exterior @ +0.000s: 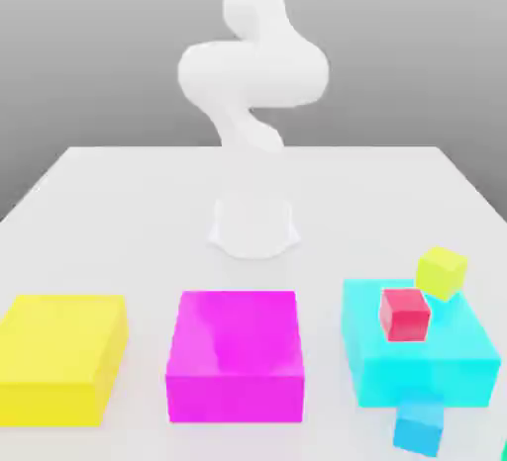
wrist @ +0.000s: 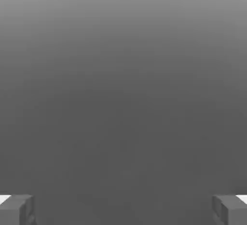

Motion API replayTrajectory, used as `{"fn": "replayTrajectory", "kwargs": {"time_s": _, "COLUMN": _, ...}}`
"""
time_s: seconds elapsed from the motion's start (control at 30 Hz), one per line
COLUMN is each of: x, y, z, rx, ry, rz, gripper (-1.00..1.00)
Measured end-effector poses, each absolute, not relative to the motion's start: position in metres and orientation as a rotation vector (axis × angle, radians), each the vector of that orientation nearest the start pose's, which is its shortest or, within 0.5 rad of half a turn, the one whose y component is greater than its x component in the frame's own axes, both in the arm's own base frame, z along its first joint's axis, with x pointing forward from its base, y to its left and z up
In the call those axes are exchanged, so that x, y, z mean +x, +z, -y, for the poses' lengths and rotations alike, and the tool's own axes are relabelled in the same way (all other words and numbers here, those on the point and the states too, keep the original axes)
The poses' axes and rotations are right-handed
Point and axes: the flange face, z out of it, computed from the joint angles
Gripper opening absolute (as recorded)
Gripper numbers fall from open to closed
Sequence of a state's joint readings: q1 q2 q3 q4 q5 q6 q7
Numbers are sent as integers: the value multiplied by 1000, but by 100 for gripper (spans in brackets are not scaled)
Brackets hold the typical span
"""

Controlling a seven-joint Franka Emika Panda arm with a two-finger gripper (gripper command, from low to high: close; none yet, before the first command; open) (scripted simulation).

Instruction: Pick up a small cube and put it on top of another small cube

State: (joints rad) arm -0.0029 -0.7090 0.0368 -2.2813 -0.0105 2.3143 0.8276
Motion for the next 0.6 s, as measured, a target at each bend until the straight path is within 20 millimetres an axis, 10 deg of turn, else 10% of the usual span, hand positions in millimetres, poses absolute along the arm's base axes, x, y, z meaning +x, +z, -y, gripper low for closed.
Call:
{"fn": "replayTrajectory", "kwargs": {"time_s": 0.3, "x": 475, "y": 586, "z": -91, "rx": -2686, "ry": -761, "rz": -1032, "gripper": 0}}
{"fn": "replayTrajectory", "kwargs": {"time_s": 0.6, "x": 530, "y": 457, "z": -175, "rx": -2848, "ry": -521, "rz": -973, "gripper": 0}}
